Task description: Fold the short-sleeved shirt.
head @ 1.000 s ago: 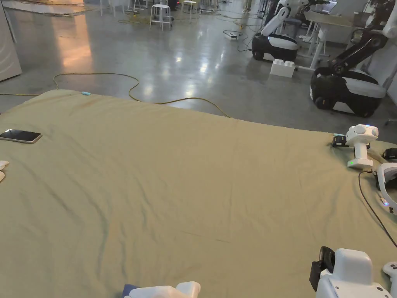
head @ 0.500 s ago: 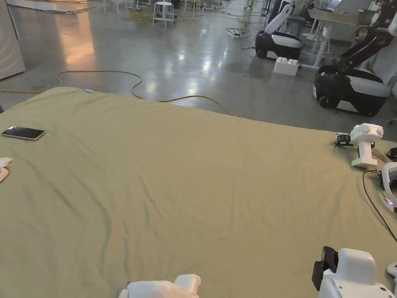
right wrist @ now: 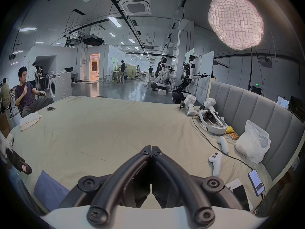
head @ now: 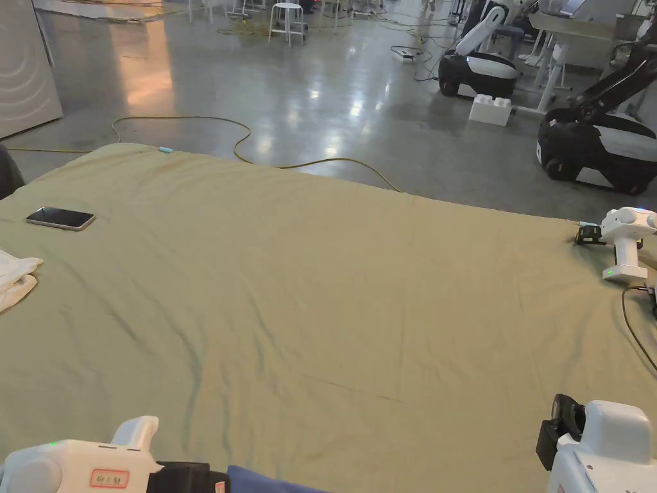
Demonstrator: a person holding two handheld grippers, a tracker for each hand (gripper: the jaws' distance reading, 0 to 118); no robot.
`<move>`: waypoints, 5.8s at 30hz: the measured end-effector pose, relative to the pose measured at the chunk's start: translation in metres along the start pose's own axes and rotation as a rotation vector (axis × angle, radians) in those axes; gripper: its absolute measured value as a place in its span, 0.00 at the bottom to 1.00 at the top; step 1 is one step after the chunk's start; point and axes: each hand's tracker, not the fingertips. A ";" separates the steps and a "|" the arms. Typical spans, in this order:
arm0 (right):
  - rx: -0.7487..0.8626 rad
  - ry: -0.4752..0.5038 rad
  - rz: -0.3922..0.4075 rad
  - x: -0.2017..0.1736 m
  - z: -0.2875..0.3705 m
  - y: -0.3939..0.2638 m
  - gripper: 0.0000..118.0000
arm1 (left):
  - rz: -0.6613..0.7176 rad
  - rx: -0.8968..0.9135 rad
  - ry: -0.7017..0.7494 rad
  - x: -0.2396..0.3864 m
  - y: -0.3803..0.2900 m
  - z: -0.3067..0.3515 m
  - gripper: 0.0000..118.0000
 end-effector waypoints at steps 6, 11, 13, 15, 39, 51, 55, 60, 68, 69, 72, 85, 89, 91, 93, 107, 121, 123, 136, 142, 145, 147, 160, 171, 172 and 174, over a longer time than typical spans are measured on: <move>-0.006 -0.004 -0.002 0.000 0.002 -0.001 0.00 | 0.131 -0.065 -0.131 -0.043 -0.021 -0.032 0.56; -0.018 -0.010 -0.003 0.001 0.004 -0.004 0.00 | 0.208 -0.027 -0.305 -0.045 -0.029 -0.047 0.56; -0.022 -0.011 -0.004 0.001 0.005 -0.005 0.00 | 0.184 -0.049 -0.284 -0.035 -0.031 -0.057 0.56; -0.026 -0.010 -0.004 0.001 0.004 -0.006 0.00 | 0.114 -0.035 -0.276 -0.028 -0.031 -0.063 0.56; -0.036 -0.007 -0.010 0.007 0.004 -0.008 0.00 | 0.084 0.193 -0.272 -0.022 0.002 0.056 0.14; -0.027 0.023 -0.019 -0.003 0.005 -0.007 0.00 | -0.180 0.097 0.109 0.109 0.034 0.096 0.14; -0.031 0.020 -0.027 -0.001 0.006 -0.010 0.00 | -0.259 0.028 0.169 0.149 0.026 0.067 0.13; -0.035 0.015 -0.030 0.004 0.009 -0.014 0.00 | -0.273 -0.041 0.127 0.178 0.019 0.034 0.13; -0.050 -0.001 -0.043 0.012 0.011 -0.022 0.00 | -0.296 -0.113 0.129 0.216 -0.005 -0.042 0.13; -0.054 -0.003 -0.045 0.013 0.011 -0.023 0.00 | -0.292 -0.128 0.129 0.221 -0.010 -0.055 0.13; -0.060 -0.008 -0.050 0.017 0.012 -0.025 0.00 | -0.311 -0.170 0.153 0.230 -0.024 -0.094 0.13; -0.067 -0.021 -0.041 0.023 0.013 -0.026 0.00 | -0.209 -0.153 0.068 0.218 -0.035 -0.117 0.53; -0.068 -0.019 -0.040 0.021 0.013 -0.024 0.00 | -0.211 -0.094 0.065 0.211 -0.024 -0.087 0.52; -0.066 -0.016 -0.041 0.020 0.013 -0.023 0.00 | -0.222 -0.089 0.074 0.204 -0.022 -0.084 0.50; -0.065 -0.012 -0.040 0.017 0.013 -0.023 0.00 | -0.226 -0.100 0.102 0.199 -0.022 -0.091 0.31; -0.060 0.007 -0.035 0.007 0.014 -0.022 0.00 | -0.210 -0.142 0.010 0.180 -0.056 -0.169 0.08; 0.148 -0.012 -0.069 -0.007 0.032 0.026 0.00 | -0.509 0.623 0.183 0.217 0.006 -0.024 0.08; 0.185 -0.019 -0.061 -0.011 0.034 0.035 0.00 | -0.543 0.751 0.244 0.222 0.014 -0.006 0.08; 0.318 -0.066 -0.056 -0.020 0.028 0.062 0.00 | -0.567 1.041 0.424 0.214 0.043 0.031 0.08; 0.305 -0.074 -0.055 -0.025 0.038 0.063 0.00 | -0.556 1.028 0.443 0.202 0.035 0.043 0.08; 0.228 -0.012 -0.095 -0.040 0.047 0.046 0.00 | -0.568 1.004 0.450 0.195 0.032 0.045 0.08; 0.148 0.042 -0.070 -0.060 0.051 0.026 0.00 | -0.568 0.986 0.460 0.190 0.030 0.044 0.08; -0.141 0.135 0.136 -0.150 0.046 -0.151 0.00 | -0.475 0.759 0.441 0.125 -0.003 0.043 0.08; -0.288 0.116 0.098 -0.139 0.014 -0.161 0.00 | -0.199 0.243 0.132 0.040 -0.003 0.008 0.49; -0.306 0.124 0.082 -0.137 0.012 -0.160 0.00 | -0.162 0.192 0.094 0.031 -0.001 0.003 0.55; -0.331 0.133 0.032 -0.132 0.011 -0.158 0.00 | -0.102 0.109 0.026 0.019 0.002 -0.007 0.56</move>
